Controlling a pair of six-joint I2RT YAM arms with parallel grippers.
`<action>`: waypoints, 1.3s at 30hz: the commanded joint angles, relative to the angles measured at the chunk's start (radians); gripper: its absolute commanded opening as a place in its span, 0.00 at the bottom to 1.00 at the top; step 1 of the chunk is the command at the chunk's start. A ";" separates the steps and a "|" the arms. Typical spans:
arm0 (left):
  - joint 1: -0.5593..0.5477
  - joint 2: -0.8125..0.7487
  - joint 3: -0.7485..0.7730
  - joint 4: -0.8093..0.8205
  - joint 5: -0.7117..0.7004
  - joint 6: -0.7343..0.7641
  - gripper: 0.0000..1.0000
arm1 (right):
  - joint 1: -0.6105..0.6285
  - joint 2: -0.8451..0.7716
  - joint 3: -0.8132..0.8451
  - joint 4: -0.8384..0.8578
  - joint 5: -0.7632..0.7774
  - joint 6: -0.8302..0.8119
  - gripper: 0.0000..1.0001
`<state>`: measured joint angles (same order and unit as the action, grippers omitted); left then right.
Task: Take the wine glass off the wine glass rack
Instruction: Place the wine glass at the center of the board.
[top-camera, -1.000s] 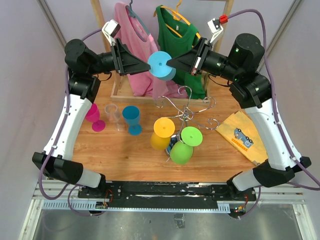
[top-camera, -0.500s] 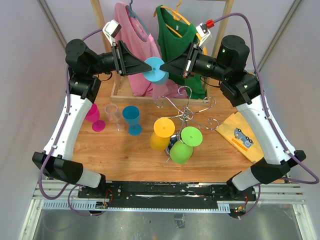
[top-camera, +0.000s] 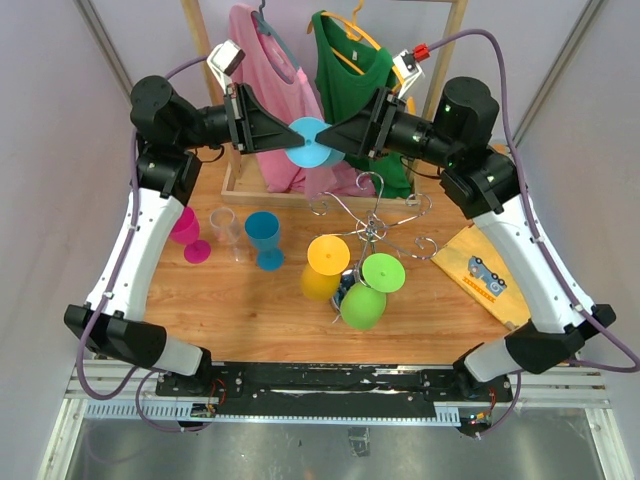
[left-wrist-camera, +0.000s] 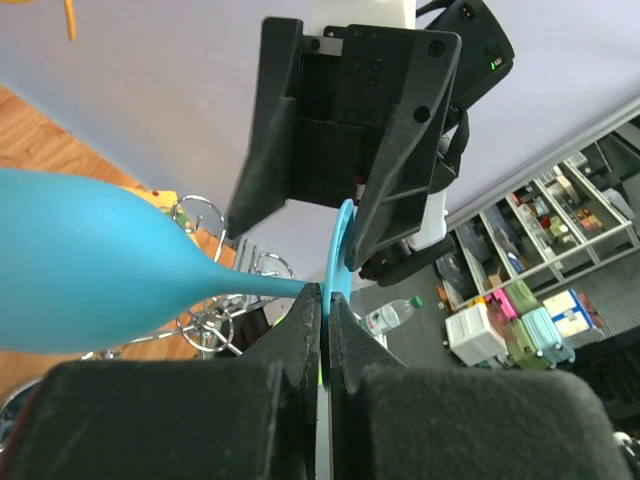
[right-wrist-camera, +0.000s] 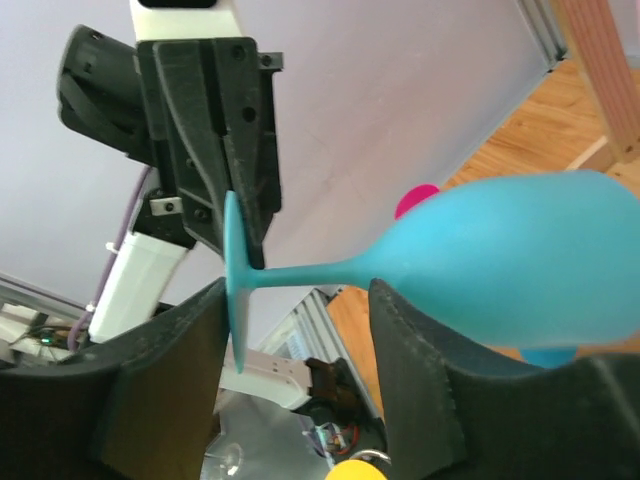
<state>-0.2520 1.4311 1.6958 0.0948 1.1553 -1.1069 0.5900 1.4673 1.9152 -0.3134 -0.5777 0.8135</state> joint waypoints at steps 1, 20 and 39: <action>-0.006 -0.028 0.092 -0.165 0.035 0.219 0.00 | 0.004 -0.062 -0.015 -0.010 0.050 -0.053 0.66; -0.005 -0.037 0.247 -0.725 -0.162 0.746 0.00 | -0.080 -0.130 -0.071 -0.073 0.020 -0.062 0.81; -0.006 -0.069 0.090 -0.390 -0.067 0.372 0.00 | 0.016 -0.041 -0.031 -0.005 -0.016 -0.032 0.47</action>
<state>-0.2501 1.3785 1.8004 -0.3759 1.0500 -0.6907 0.5720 1.4265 1.8561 -0.3618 -0.5789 0.7807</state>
